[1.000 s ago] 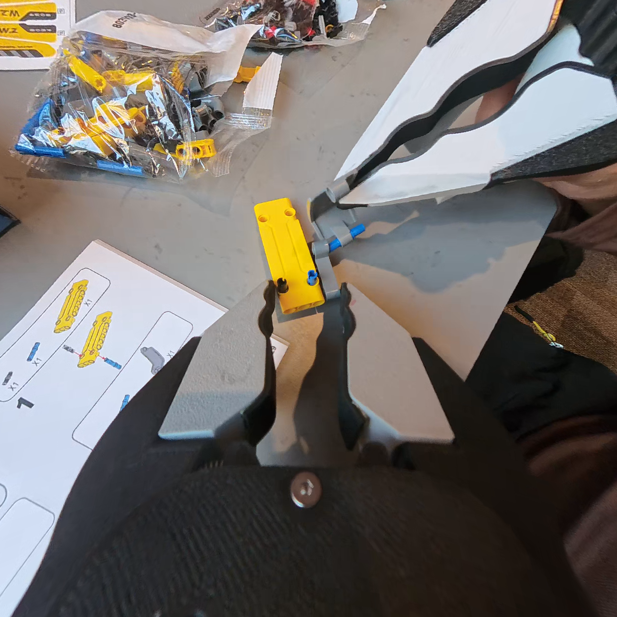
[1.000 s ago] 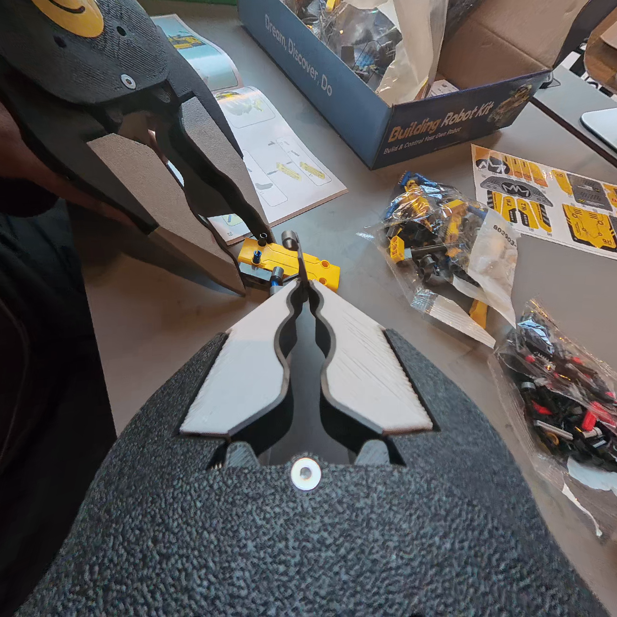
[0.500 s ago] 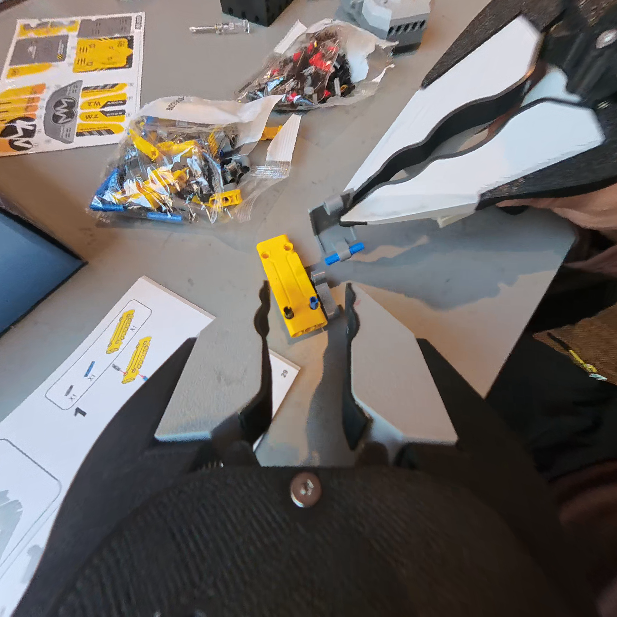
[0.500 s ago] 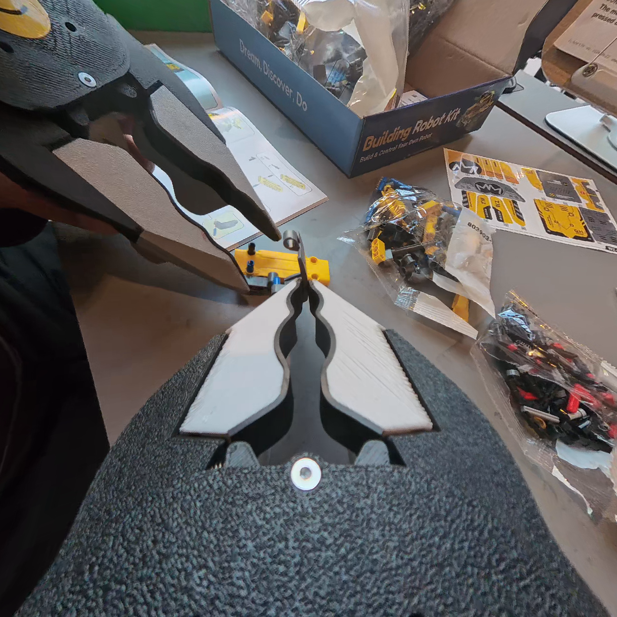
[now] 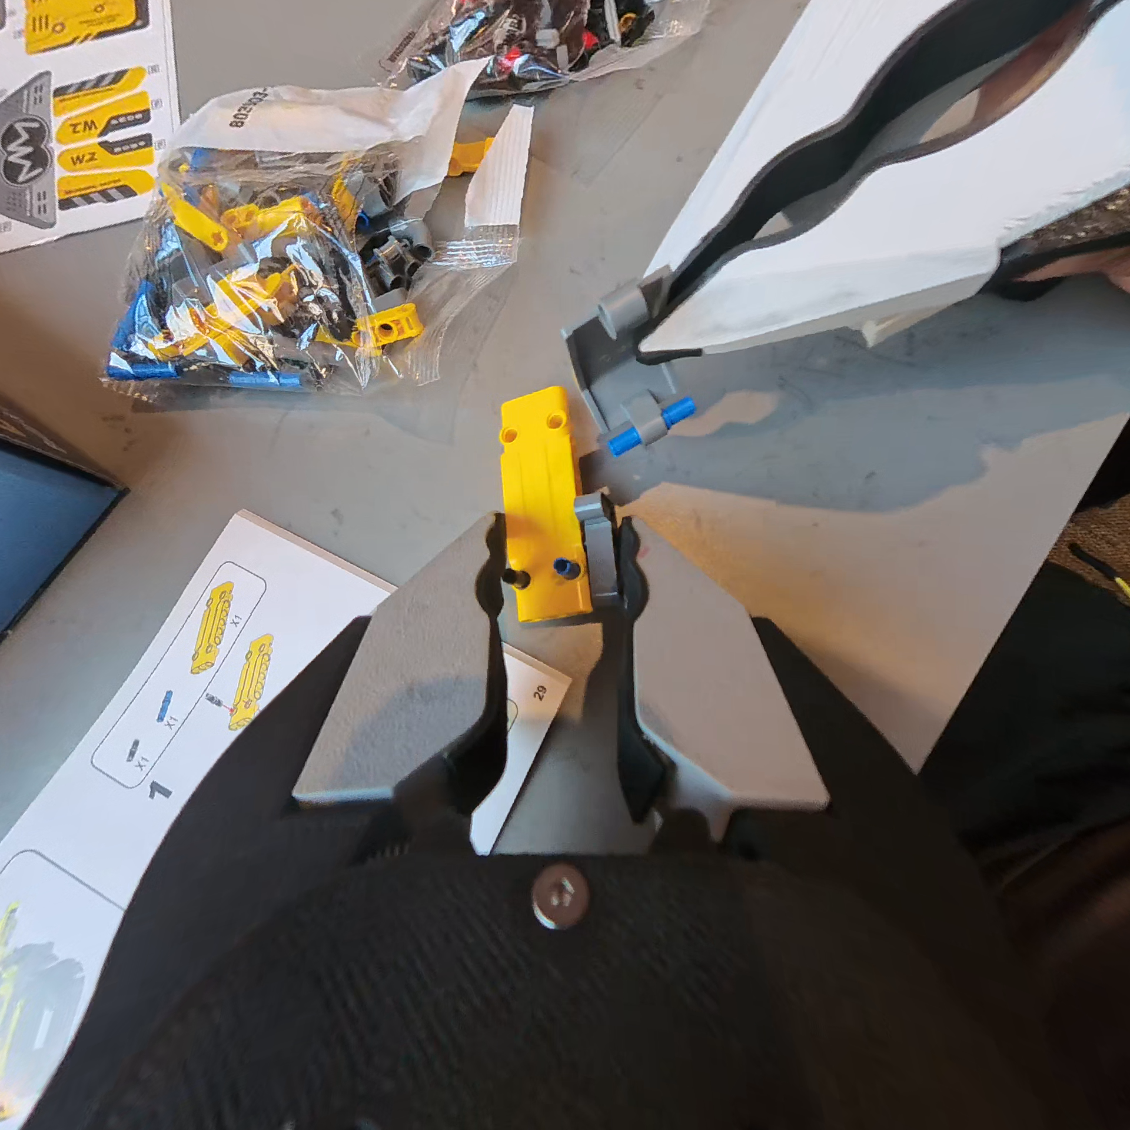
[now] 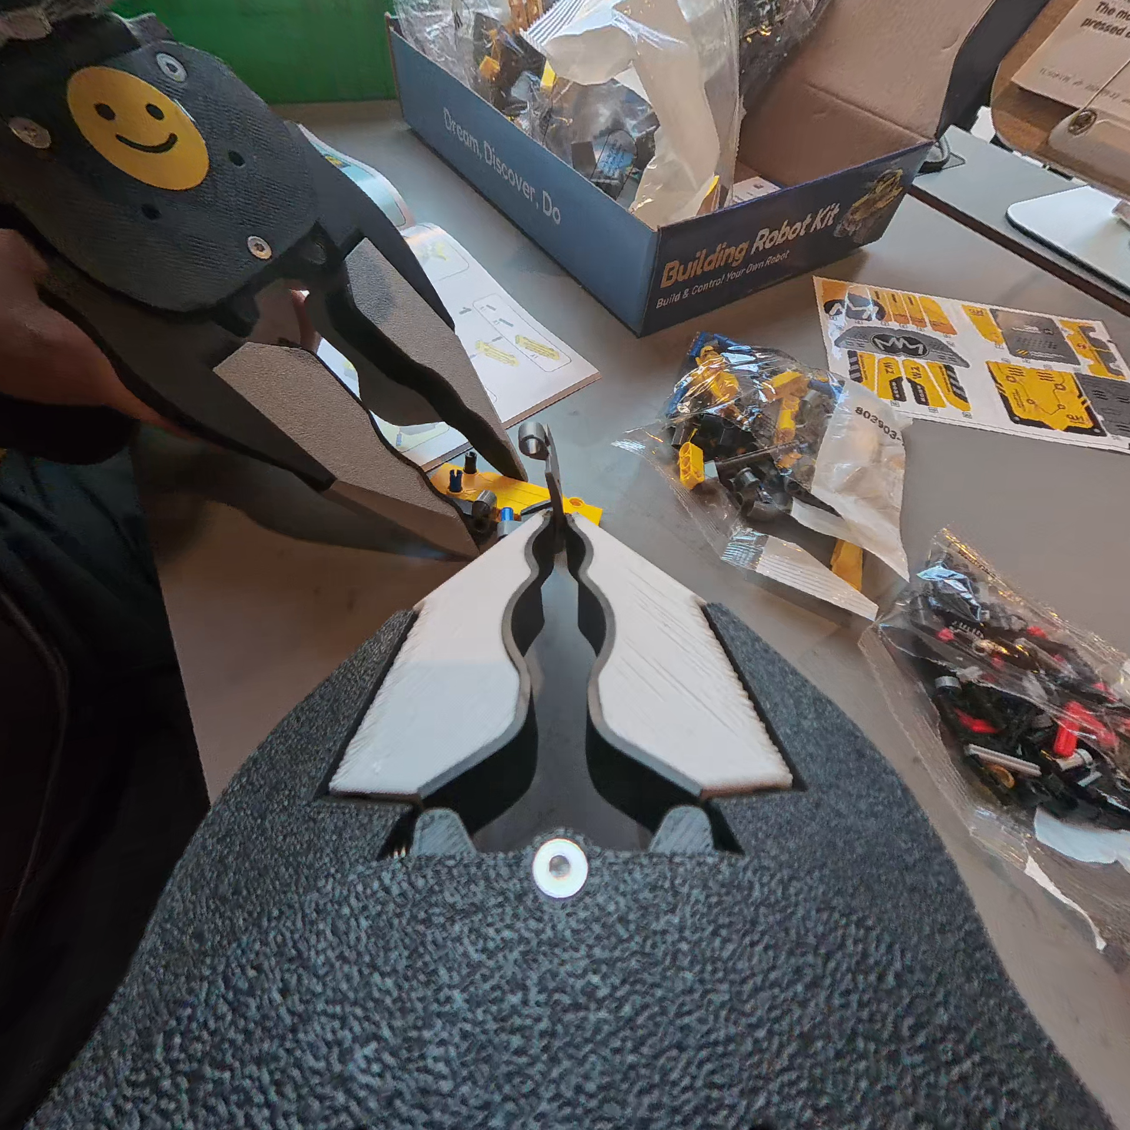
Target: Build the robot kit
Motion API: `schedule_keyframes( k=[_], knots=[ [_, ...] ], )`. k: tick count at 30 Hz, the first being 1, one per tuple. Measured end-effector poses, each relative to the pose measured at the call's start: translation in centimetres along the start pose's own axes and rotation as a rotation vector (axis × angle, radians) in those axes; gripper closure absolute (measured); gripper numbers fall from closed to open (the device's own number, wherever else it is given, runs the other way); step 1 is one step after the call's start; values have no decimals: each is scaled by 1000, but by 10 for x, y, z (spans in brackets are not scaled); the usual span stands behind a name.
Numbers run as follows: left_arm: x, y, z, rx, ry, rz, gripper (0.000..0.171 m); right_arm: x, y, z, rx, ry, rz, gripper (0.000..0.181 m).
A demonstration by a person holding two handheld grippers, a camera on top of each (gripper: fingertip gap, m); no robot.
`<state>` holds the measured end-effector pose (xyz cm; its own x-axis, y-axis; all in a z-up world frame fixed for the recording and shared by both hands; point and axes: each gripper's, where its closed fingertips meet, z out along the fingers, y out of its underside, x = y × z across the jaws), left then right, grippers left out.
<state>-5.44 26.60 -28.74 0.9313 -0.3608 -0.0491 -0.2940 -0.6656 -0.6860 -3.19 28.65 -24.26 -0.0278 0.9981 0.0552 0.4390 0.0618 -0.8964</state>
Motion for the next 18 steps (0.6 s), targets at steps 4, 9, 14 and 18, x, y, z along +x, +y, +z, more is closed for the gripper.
schedule_keyframes(
  k=[4,9,14,18],
  knots=[
    [12,1,-3,37,26,57,138,-1,-1,-1,9,-6,0,179],
    [21,3,-8,63,-6,155,139,-5,-2,-2,16,-29,-12,179],
    [22,2,-10,67,-52,269,139,-18,-1,-1,9,-71,-82,179],
    [34,5,-12,78,48,241,139,-26,6,3,-40,-123,-98,178]
  ],
)
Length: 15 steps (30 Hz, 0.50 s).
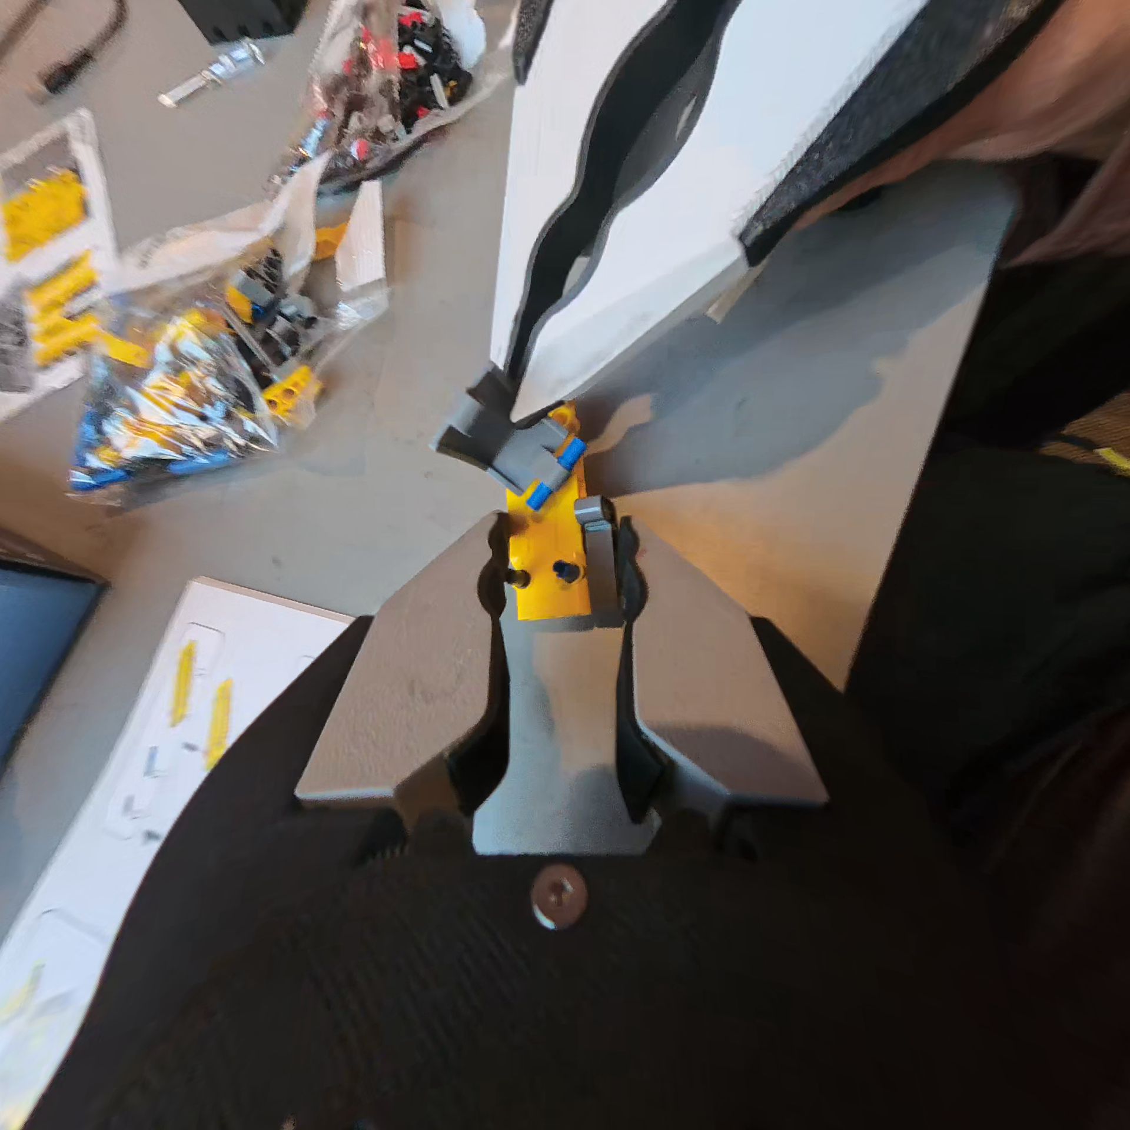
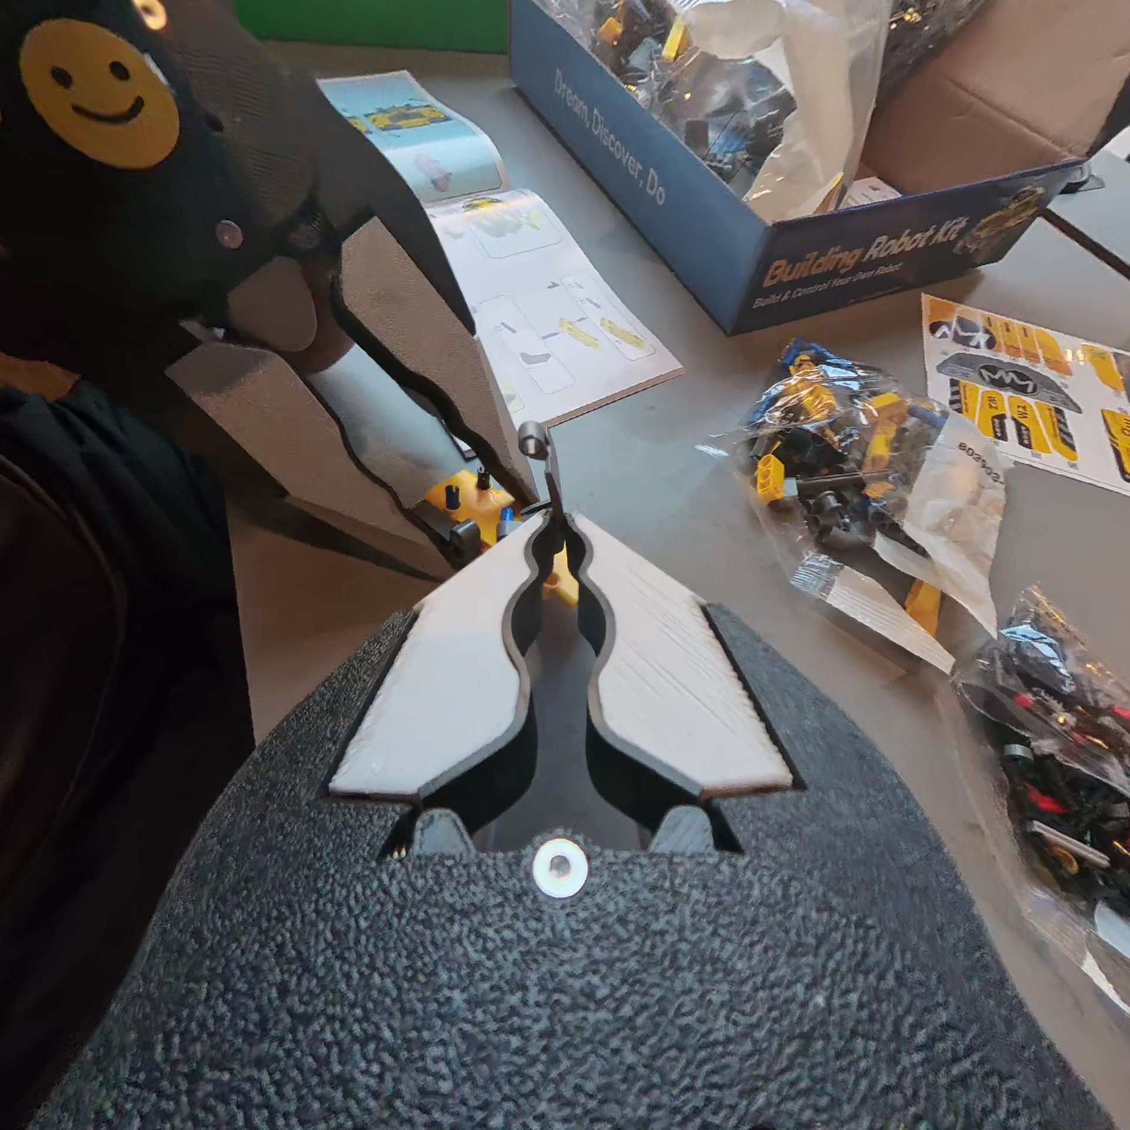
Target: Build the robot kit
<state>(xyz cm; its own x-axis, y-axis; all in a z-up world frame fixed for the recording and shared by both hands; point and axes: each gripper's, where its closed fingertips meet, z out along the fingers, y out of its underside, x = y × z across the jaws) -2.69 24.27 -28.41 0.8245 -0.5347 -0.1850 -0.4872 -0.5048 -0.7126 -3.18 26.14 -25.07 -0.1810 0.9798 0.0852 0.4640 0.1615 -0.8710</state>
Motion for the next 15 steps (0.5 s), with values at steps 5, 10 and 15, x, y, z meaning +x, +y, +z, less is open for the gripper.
schedule_keyframes(
  k=[5,10,15],
  knots=[
    [-3,4,-4,6,57,-92,136,-3,6,5,-46,-14,-17,178],
    [-4,7,-9,10,96,-174,134,-5,5,4,-41,-22,-25,179],
    [0,9,-4,-11,117,-174,137,-6,5,4,-40,-28,-31,179]
  ],
)
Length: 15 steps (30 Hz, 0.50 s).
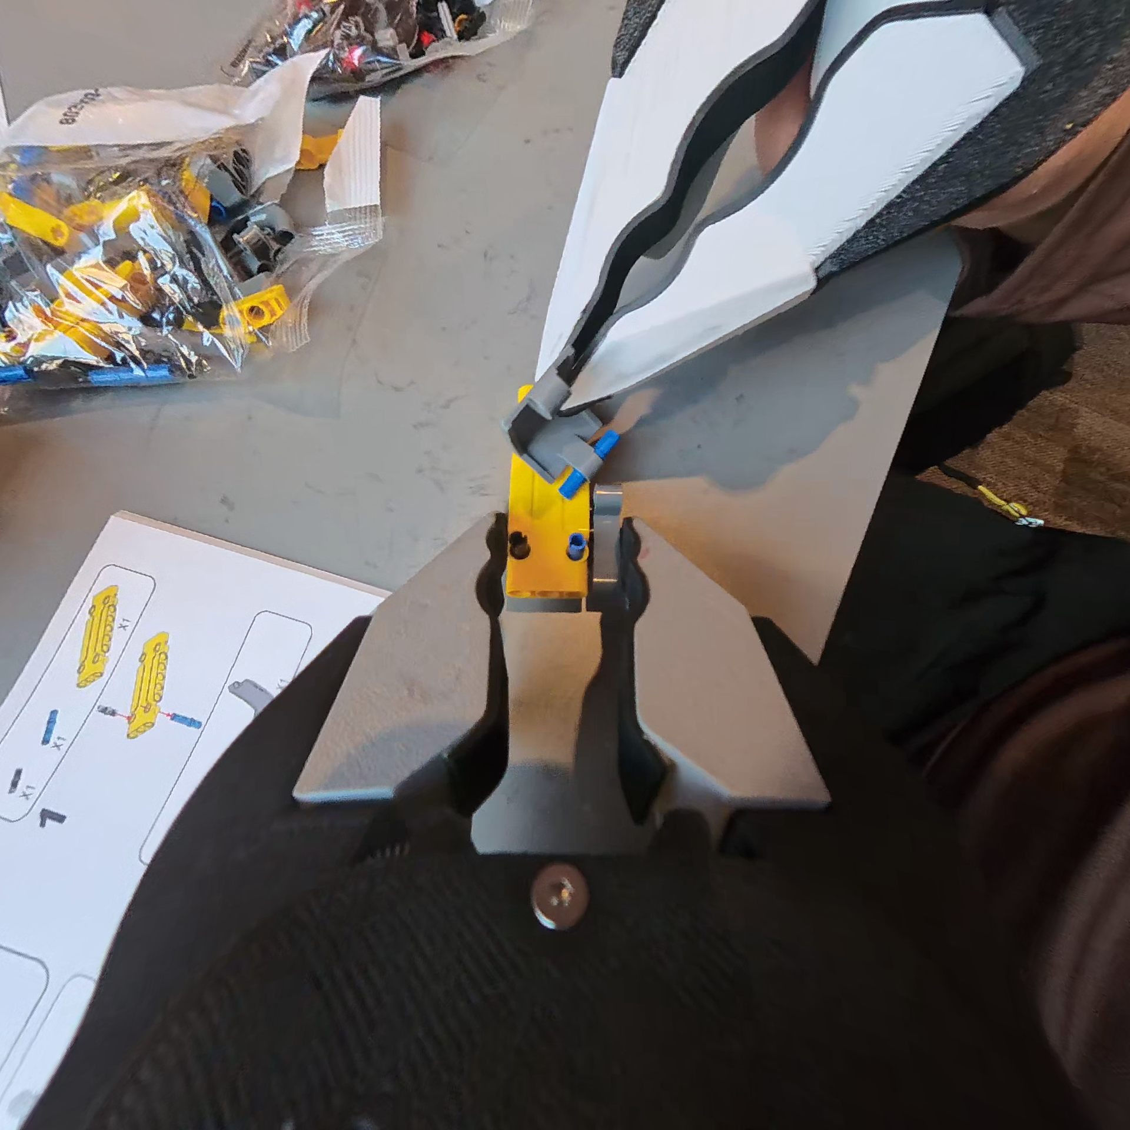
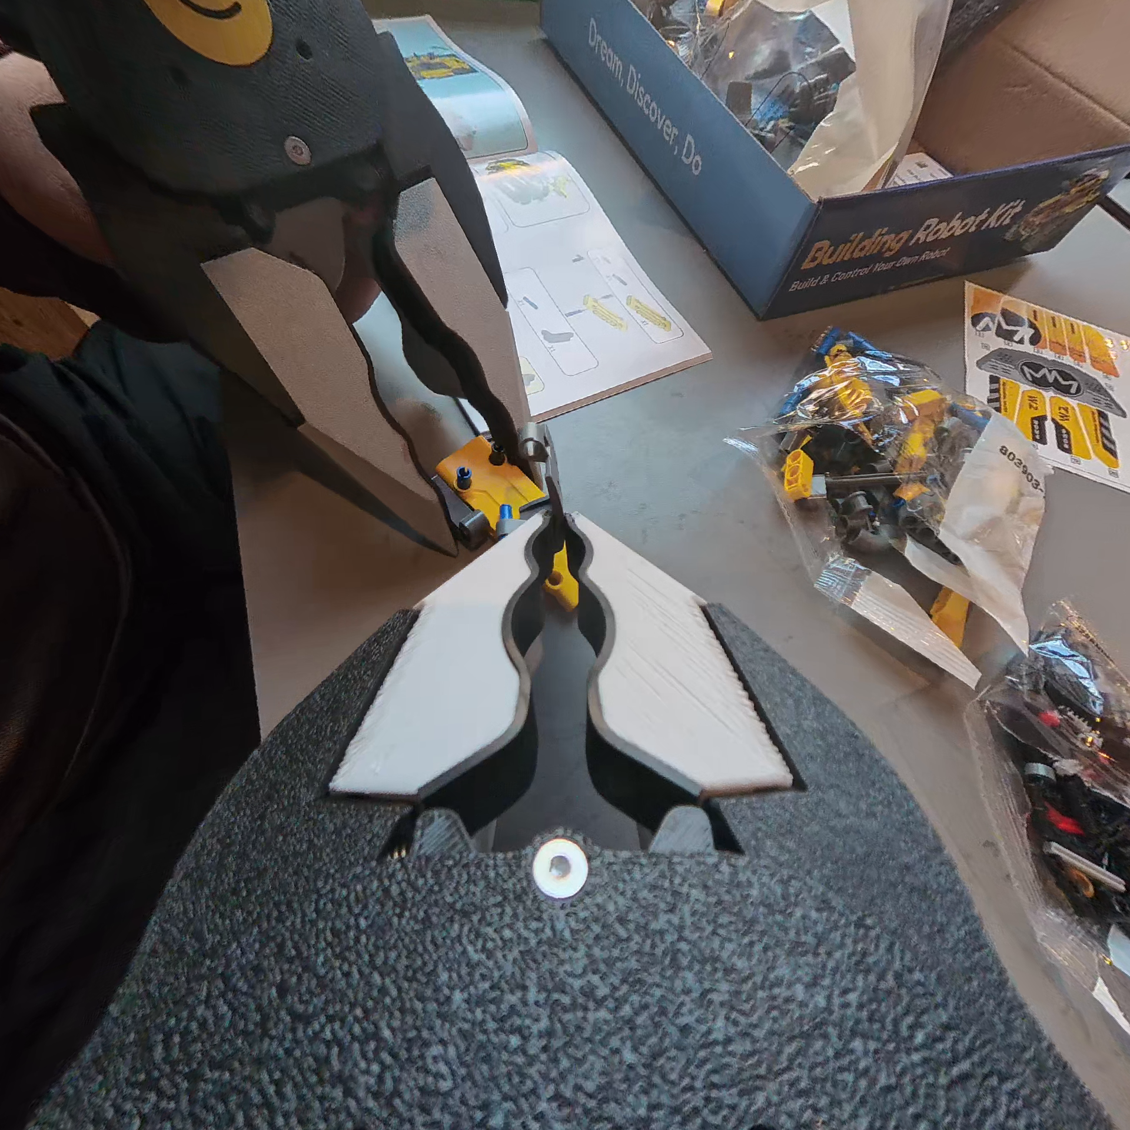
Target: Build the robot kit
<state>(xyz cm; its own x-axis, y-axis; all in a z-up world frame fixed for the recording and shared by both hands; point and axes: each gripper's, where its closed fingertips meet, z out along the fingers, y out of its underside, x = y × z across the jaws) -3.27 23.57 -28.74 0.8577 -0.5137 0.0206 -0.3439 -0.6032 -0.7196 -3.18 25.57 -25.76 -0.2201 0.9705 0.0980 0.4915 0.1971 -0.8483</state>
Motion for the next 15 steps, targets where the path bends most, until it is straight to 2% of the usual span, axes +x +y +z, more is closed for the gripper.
schedule_keyframes(
  k=[15],
  knots=[
    [-2,-3,3,-5,-37,59,138,2,-1,-1,8,11,-1,179]
  ],
)
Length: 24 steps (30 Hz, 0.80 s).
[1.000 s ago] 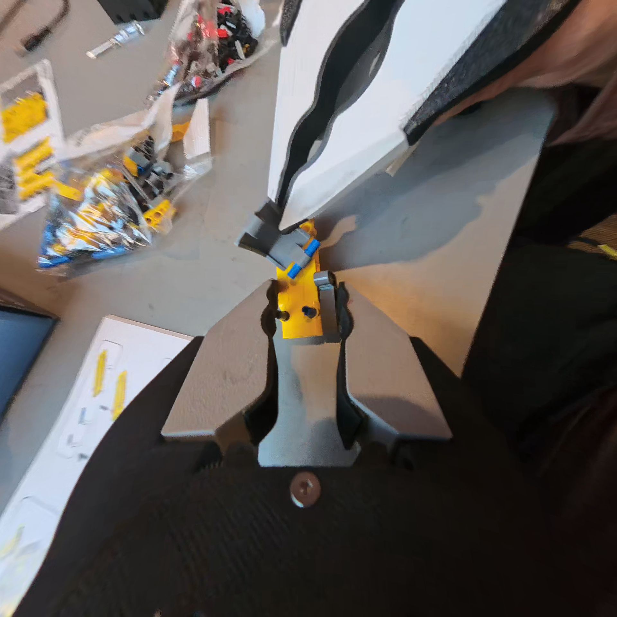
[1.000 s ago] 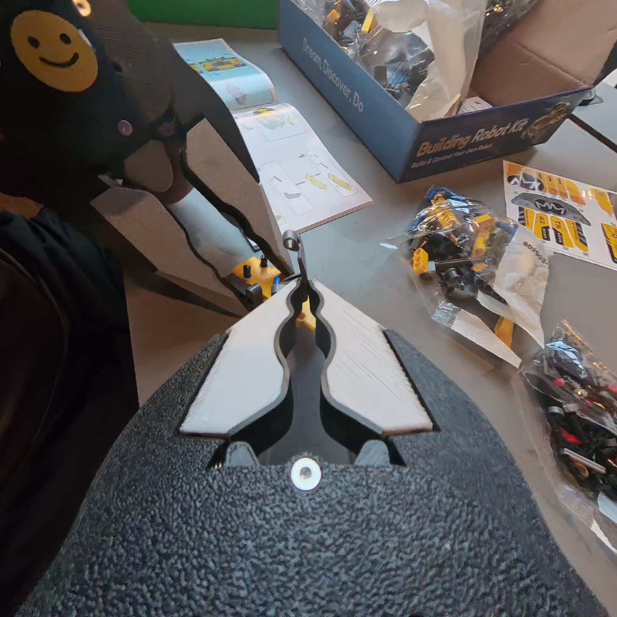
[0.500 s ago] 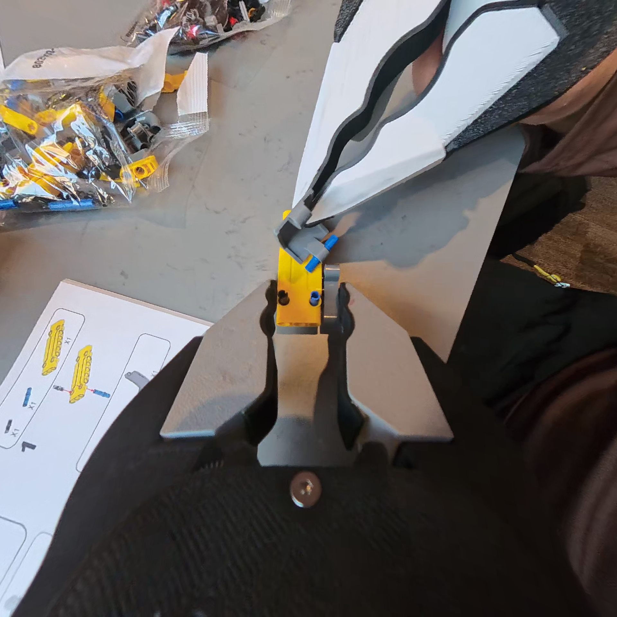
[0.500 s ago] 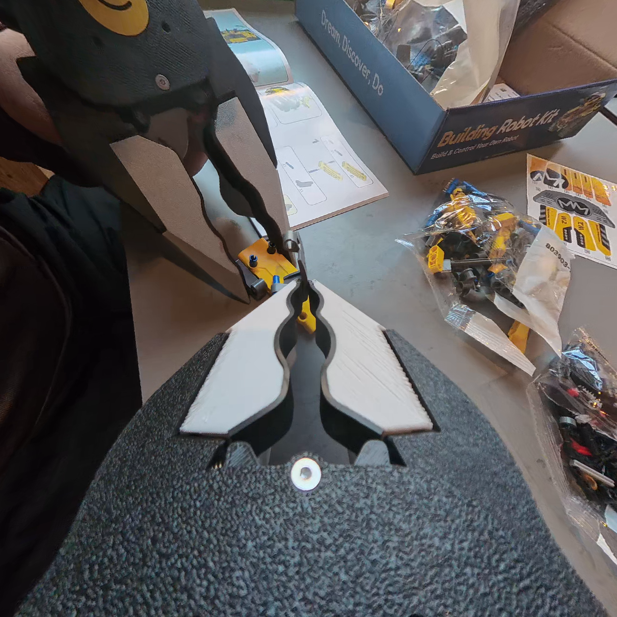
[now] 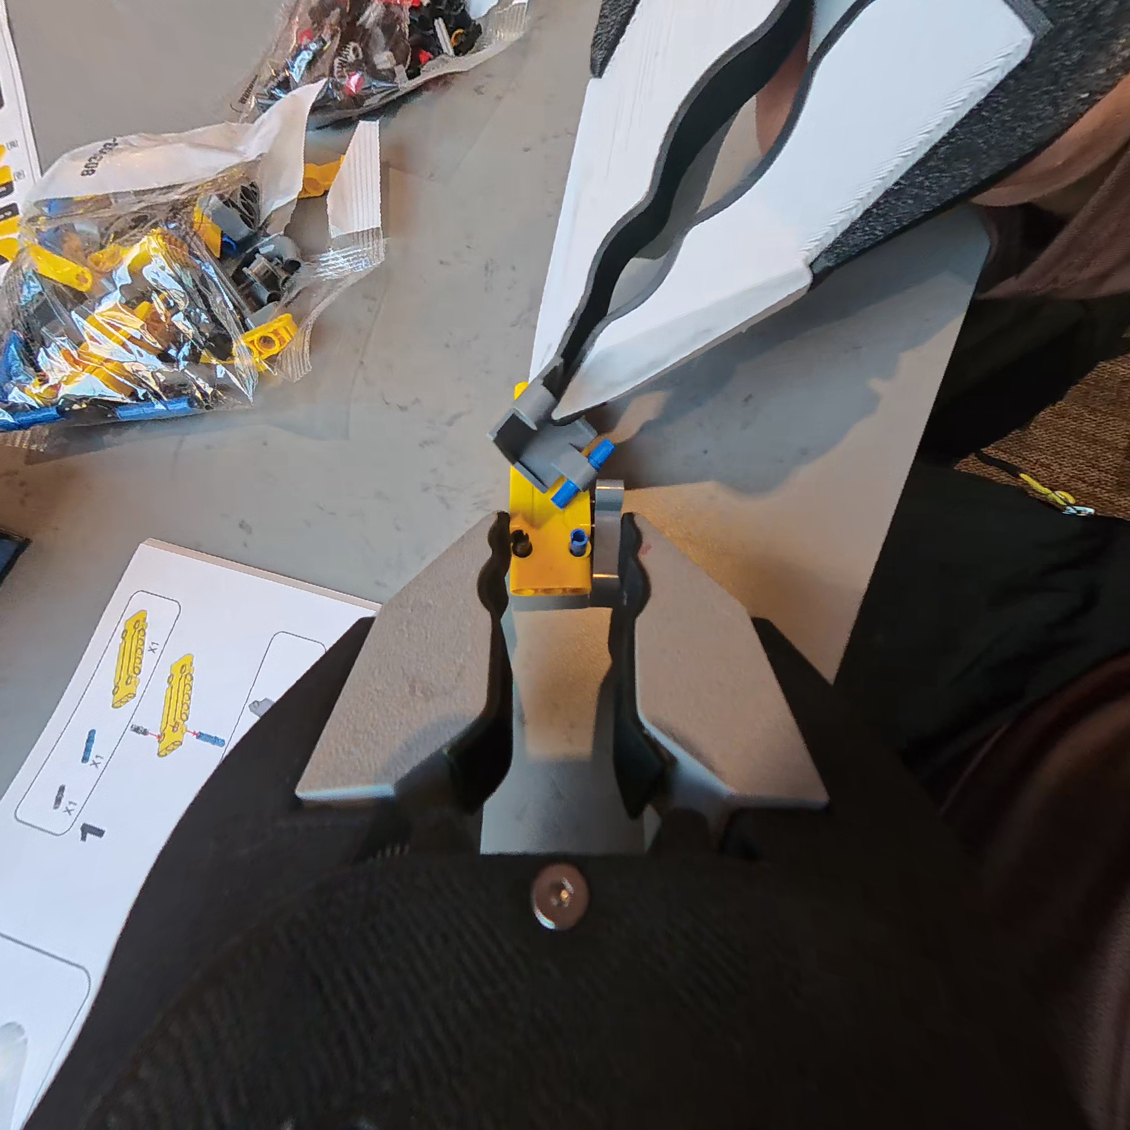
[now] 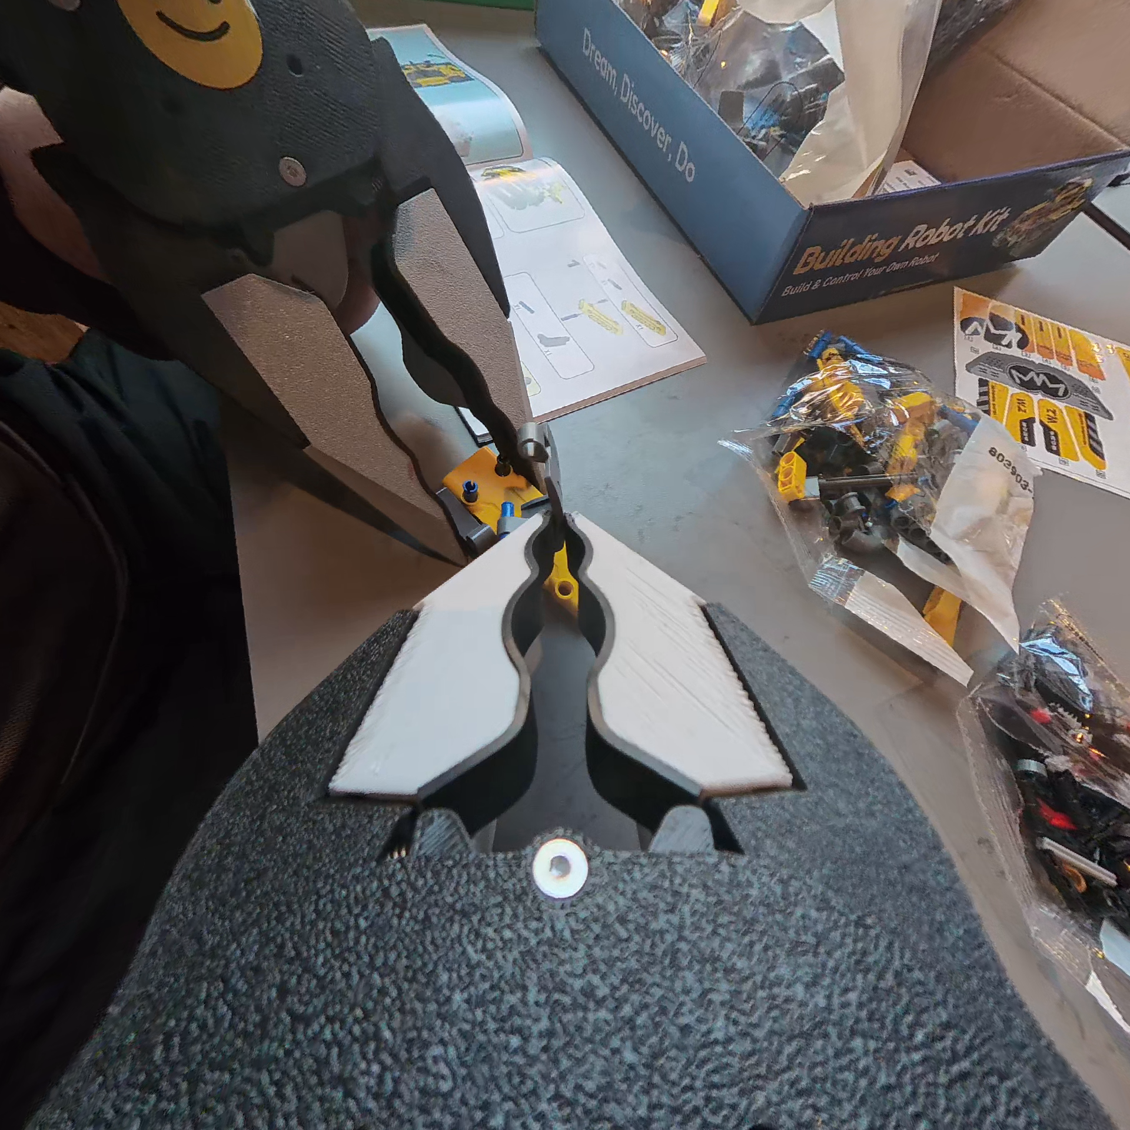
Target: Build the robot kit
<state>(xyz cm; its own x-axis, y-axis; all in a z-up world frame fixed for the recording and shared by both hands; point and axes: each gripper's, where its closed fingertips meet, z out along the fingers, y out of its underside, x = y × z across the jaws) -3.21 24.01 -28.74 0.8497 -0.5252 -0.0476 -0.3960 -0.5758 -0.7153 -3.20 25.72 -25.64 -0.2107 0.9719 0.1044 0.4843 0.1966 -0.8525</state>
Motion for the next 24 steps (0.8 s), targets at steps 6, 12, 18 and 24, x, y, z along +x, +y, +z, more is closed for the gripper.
schedule_keyframes(
  k=[6,12,18,24],
  knots=[
    [-2,-1,1,4,-2,-21,138,2,-1,-1,11,17,-2,179],
    [-2,-4,-4,38,12,-38,138,11,-2,-6,27,70,39,179],
    [1,-3,-16,63,10,-39,137,13,1,-17,41,88,225,179],
    [7,-21,-33,152,-34,-14,138,-3,-9,-24,85,96,394,179]
  ],
)
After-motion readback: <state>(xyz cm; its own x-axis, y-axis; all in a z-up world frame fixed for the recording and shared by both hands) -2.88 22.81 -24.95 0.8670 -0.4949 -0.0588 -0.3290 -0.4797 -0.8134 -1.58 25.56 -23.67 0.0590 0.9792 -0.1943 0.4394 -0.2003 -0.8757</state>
